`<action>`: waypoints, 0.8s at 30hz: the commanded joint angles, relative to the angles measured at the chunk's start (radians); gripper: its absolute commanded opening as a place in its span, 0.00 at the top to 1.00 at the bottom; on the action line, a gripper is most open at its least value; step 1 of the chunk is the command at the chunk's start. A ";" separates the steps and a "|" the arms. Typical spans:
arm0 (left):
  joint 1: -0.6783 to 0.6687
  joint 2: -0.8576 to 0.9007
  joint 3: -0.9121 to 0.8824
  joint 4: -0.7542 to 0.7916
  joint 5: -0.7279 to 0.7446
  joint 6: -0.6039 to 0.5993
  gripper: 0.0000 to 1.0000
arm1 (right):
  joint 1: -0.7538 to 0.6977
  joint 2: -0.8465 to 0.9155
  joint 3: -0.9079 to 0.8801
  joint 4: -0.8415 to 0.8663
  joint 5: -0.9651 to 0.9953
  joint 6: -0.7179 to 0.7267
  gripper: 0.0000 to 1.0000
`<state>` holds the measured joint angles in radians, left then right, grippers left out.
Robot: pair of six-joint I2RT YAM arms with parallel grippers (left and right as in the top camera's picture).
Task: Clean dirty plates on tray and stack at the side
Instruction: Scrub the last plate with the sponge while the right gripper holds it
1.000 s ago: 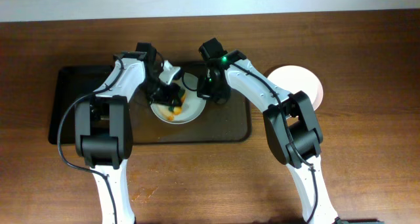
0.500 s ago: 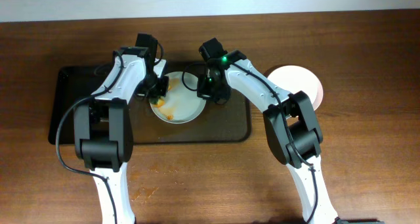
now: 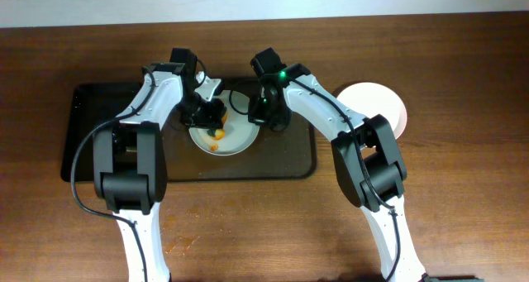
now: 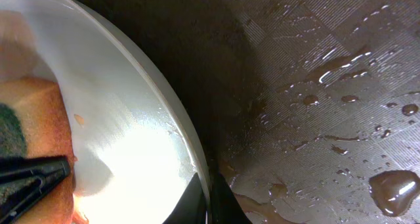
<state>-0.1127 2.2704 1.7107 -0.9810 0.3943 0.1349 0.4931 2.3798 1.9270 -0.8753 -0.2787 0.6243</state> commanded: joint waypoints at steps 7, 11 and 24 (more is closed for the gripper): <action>-0.003 0.087 -0.042 -0.231 -0.042 0.020 1.00 | -0.003 0.002 -0.006 0.001 0.008 0.008 0.96; -0.003 0.087 -0.042 -0.116 -0.042 0.020 0.99 | -0.003 0.002 -0.006 0.001 0.001 0.008 0.96; -0.001 0.087 -0.042 -0.062 -0.134 0.024 0.99 | -0.003 0.002 -0.006 0.008 0.001 0.008 0.96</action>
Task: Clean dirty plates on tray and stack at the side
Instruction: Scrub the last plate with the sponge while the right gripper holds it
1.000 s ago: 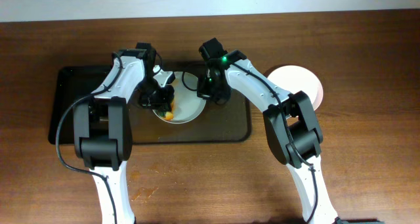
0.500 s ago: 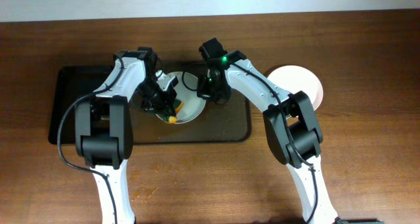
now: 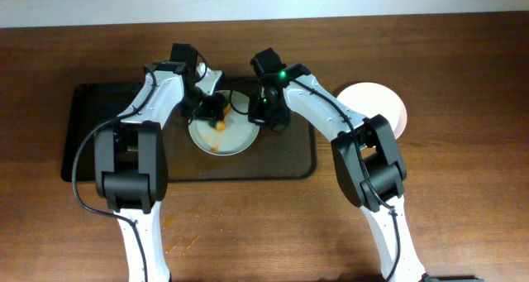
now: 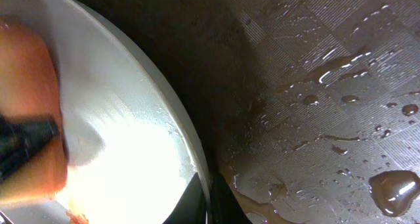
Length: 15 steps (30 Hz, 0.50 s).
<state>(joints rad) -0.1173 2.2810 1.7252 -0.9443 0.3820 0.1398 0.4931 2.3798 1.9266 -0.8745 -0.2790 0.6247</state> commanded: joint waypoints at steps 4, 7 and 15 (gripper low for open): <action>0.004 0.076 -0.056 -0.197 -0.240 0.000 1.00 | -0.003 0.002 -0.006 0.007 0.001 0.008 0.96; 0.004 0.076 -0.056 -0.120 -0.505 -0.124 0.99 | -0.003 0.002 -0.006 0.007 0.001 0.008 0.96; -0.006 0.076 -0.056 0.218 -0.464 -0.201 0.99 | -0.003 0.002 -0.006 0.008 0.002 0.000 0.96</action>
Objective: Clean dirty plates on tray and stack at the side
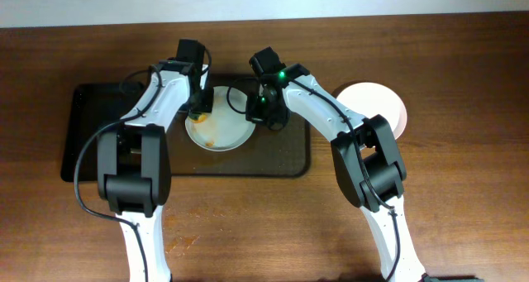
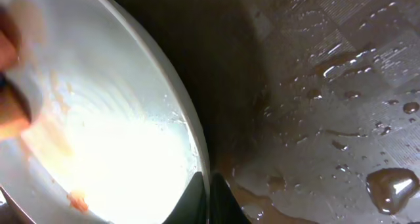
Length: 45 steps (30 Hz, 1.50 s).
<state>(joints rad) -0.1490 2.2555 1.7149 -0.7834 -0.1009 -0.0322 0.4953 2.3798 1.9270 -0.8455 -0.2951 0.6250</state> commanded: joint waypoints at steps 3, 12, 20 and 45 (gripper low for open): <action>0.024 0.102 -0.046 0.019 0.275 -0.025 0.99 | -0.005 0.002 -0.006 -0.017 0.018 0.000 0.96; 0.024 0.102 -0.046 -0.363 0.349 0.233 0.99 | -0.005 0.002 -0.006 -0.011 0.017 -0.007 0.96; 0.024 0.102 -0.046 -0.161 0.480 0.267 0.99 | -0.005 0.002 -0.006 -0.011 0.017 -0.008 0.96; 0.069 0.101 0.496 -0.515 0.136 0.107 0.97 | -0.068 -0.013 0.279 -0.391 0.105 -0.367 0.96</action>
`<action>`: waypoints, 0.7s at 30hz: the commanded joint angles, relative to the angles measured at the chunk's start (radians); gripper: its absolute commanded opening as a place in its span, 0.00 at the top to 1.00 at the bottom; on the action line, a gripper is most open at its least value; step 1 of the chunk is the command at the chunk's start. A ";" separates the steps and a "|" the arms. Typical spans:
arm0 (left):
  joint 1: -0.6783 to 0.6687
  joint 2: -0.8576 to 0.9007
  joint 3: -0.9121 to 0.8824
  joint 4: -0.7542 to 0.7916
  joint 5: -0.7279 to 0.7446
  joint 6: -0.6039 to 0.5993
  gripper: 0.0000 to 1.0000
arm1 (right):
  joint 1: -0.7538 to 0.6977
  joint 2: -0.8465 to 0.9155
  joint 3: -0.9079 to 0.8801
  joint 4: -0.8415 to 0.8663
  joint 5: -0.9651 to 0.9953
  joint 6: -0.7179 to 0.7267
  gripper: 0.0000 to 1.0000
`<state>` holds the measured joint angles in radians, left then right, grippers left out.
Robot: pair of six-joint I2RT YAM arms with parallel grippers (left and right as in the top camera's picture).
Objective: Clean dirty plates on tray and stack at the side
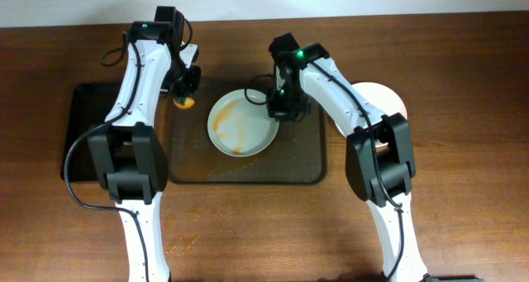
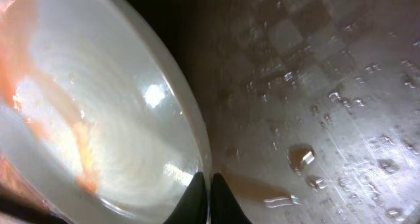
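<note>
A white plate (image 1: 242, 122) smeared with orange streaks lies on the dark tray (image 1: 124, 162). My right gripper (image 1: 279, 108) is shut on the plate's right rim. The right wrist view shows its two black fingertips (image 2: 197, 196) pinching the rim of the plate (image 2: 98, 119) over the wet tray (image 2: 315, 119). My left gripper (image 1: 183, 85) hangs off the plate's upper left, over the tray's back edge, shut on an orange-yellow sponge (image 1: 188, 102).
A clean white plate (image 1: 390, 96) sits on the wooden table to the right of the tray, partly hidden under my right arm. Water drops (image 2: 300, 157) lie on the tray. Orange specks (image 1: 183, 242) mark the table near the front.
The left gripper with the sponge has left the plate's left rim and now hangs farther left and back. Plate, tray and right gripper sit farther right. Orange streaks show on the plate.
The right gripper held the plate's right rim at every moment. The sponge in the left gripper was on the plate's middle among orange bits, then nearer its back, then at its left rim. Now the sponge is off the plate, which bears smeared streaks.
</note>
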<state>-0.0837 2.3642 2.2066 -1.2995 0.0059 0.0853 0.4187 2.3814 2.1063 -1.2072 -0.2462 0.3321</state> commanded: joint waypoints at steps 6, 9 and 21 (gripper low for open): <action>0.004 -0.006 0.004 0.011 0.029 -0.010 0.97 | 0.061 -0.097 0.270 -0.193 0.460 -0.065 0.96; 0.004 -0.006 0.004 0.023 0.029 -0.010 0.97 | 0.128 -0.114 0.270 -0.238 0.679 -0.022 0.96; 0.003 0.061 0.003 0.016 0.032 -0.011 0.97 | 0.401 -0.116 0.270 -0.492 1.343 0.361 0.96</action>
<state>-0.0837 2.3711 2.2066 -1.2724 0.0227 0.0849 0.8101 2.3028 2.3535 -1.6920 0.9833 0.6113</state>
